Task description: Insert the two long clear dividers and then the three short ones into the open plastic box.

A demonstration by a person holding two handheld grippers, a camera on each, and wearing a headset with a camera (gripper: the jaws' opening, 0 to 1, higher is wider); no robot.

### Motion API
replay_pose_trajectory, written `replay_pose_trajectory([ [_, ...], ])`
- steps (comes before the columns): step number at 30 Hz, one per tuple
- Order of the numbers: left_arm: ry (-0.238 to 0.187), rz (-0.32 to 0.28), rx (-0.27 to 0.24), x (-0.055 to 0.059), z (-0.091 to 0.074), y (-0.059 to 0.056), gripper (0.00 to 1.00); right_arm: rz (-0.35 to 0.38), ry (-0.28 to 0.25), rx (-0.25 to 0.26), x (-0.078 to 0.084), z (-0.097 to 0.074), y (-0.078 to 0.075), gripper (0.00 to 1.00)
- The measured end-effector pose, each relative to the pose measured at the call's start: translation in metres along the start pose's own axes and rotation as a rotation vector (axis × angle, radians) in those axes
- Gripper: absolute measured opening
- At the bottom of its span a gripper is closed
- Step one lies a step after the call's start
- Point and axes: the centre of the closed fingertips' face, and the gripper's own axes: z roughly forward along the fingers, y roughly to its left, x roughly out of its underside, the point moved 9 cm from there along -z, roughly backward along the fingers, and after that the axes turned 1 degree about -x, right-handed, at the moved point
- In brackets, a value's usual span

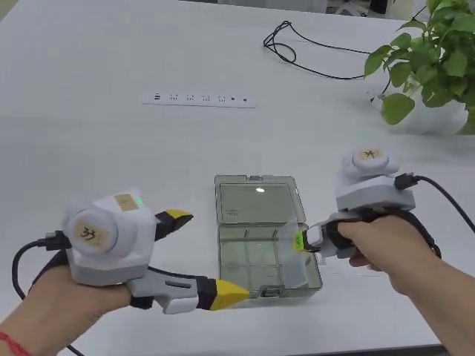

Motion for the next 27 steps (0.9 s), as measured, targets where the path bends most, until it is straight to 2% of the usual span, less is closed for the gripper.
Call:
replay_pose_trajectory([
  [15,0.009,-0.002,-0.003,0.003,0.0,0.001,0.95,-0.012,-0.001,0.005,-0.001,0.003,-0.001,0.06],
  [22,0.02,0.018,0.008,0.007,0.003,0.0,1.0,-0.031,-0.001,0.0,-0.002,0.005,0.0,0.06],
  [27,0.031,0.03,0.014,0.009,0.004,0.001,1.0,-0.047,-0.002,-0.016,-0.002,0.01,0.005,0.07],
])
